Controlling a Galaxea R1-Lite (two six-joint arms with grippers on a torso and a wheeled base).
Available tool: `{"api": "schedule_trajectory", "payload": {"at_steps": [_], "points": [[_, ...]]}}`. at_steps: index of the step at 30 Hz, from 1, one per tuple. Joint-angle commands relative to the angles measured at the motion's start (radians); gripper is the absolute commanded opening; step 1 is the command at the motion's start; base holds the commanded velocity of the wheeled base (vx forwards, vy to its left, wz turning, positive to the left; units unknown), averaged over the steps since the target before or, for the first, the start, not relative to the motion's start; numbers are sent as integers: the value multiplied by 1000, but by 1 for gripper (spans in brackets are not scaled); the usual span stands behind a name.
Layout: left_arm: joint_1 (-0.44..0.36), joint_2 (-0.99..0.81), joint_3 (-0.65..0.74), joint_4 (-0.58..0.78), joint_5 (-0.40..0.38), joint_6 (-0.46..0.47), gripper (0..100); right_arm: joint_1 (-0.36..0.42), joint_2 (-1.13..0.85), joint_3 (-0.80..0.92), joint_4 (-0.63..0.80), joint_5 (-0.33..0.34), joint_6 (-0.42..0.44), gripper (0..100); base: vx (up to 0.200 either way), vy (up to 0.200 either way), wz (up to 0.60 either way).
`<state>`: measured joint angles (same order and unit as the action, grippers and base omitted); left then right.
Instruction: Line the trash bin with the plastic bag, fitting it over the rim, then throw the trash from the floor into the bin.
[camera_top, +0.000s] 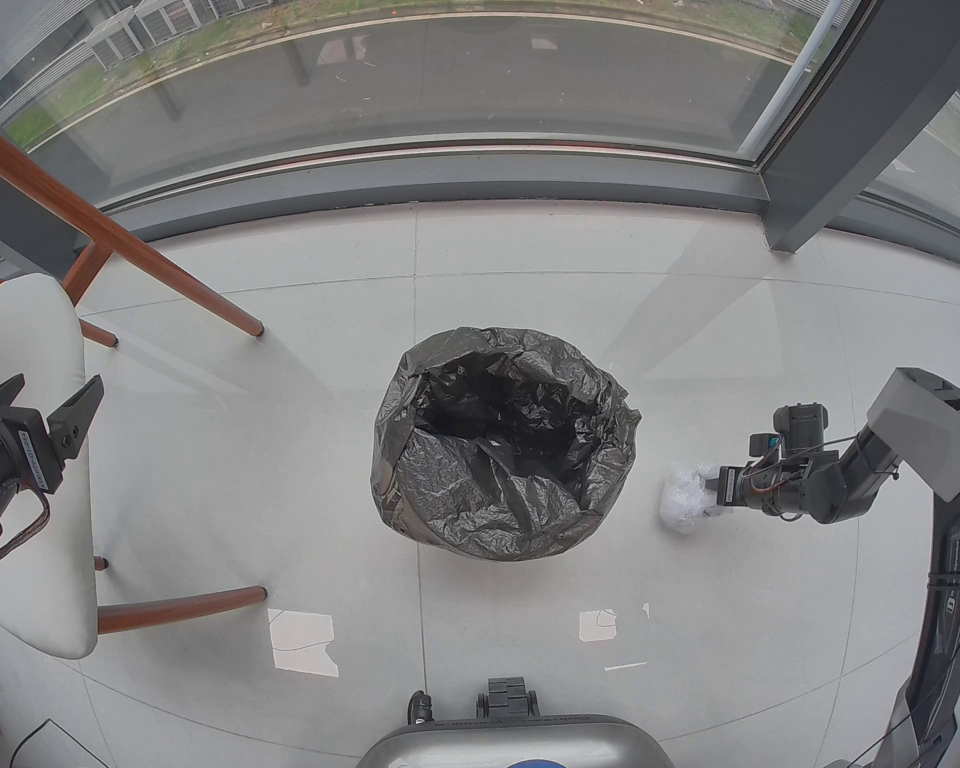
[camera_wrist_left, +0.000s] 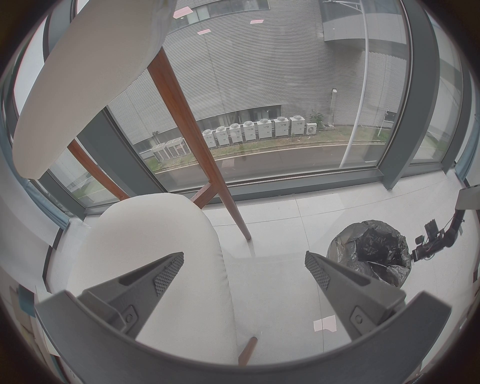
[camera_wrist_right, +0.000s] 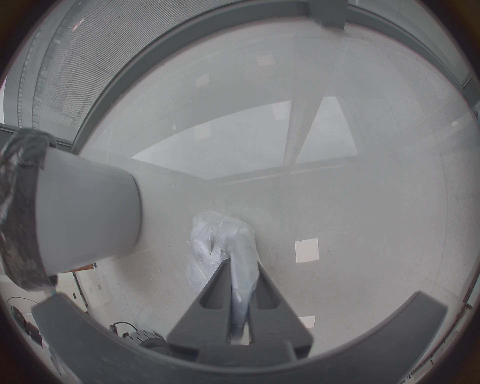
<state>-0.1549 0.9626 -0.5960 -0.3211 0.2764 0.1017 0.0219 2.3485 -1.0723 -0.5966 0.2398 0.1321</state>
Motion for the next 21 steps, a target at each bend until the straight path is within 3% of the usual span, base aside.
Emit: {"api": "schedule_trajectory", "payload": {"at_steps": [1, 3, 9, 10, 11, 13, 15, 21], "points": [[-2, 2, 2, -1, -3, 1, 100, -34, -219, 37, 77, 7, 0, 0, 0, 0, 0], [-2, 2, 1, -1, -3, 1, 100, -45, -290, 34, 133, 13, -2, 0, 0, 0, 0], [-3, 4, -5, -3, -3, 0, 100, -42, -623, -123, 524, 76, -2, 0, 0, 0, 0], [-3, 4, -5, -3, -3, 0, 100, -42, -623, -123, 524, 76, -2, 0, 0, 0, 0], [-3, 4, -7, -3, -3, 0, 100, -13, -684, -205, 640, 81, 0, 0, 0, 0, 0], [-3, 2, -10, -3, -3, 0, 100, 39, -732, -271, 729, 79, 4, 0, 0, 0, 0], [-3, 2, -8, -3, -3, 0, 100, 64, -747, -291, 753, 78, 4, 0, 0, 0, 0], [-3, 4, -31, 0, -3, 0, 100, 296, -799, -350, 802, 55, 17, 0, 0, 0, 0]]}}
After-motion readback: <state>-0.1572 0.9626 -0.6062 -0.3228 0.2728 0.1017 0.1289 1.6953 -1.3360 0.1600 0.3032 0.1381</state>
